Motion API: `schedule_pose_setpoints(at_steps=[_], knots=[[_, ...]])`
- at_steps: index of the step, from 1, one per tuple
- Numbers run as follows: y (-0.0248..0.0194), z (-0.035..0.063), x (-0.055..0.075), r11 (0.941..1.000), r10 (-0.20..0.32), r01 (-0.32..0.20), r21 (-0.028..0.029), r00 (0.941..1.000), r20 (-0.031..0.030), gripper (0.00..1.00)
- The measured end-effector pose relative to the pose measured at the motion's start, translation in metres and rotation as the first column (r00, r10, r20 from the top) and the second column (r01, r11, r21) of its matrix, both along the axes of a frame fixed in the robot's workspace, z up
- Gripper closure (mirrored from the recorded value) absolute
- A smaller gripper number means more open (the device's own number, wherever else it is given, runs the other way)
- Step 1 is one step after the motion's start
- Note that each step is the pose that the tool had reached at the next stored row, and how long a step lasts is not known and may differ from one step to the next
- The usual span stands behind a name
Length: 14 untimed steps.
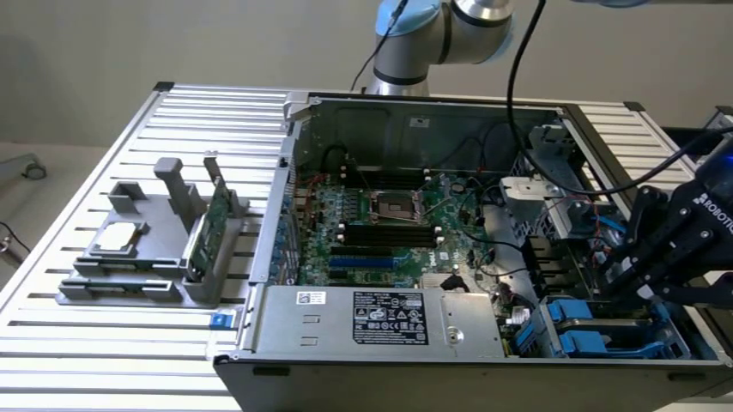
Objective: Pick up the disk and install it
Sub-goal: 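Insert the first disk wire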
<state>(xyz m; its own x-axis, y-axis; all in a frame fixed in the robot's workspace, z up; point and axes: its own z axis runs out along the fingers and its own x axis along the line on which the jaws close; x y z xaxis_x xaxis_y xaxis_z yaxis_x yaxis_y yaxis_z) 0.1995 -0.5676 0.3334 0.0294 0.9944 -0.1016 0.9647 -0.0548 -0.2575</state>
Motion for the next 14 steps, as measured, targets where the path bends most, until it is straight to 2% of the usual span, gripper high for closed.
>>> schedule_pose_setpoints(at_steps=[6,14], knots=[[0.0001,0.0000,0.0054,1.0000,0.000,0.000,0.0000,0.9999,-0.0122,0.83],[-0.0002,-0.0005,0.0075,1.0000,0.000,0.000,0.0000,0.9994,-0.0356,0.83]])
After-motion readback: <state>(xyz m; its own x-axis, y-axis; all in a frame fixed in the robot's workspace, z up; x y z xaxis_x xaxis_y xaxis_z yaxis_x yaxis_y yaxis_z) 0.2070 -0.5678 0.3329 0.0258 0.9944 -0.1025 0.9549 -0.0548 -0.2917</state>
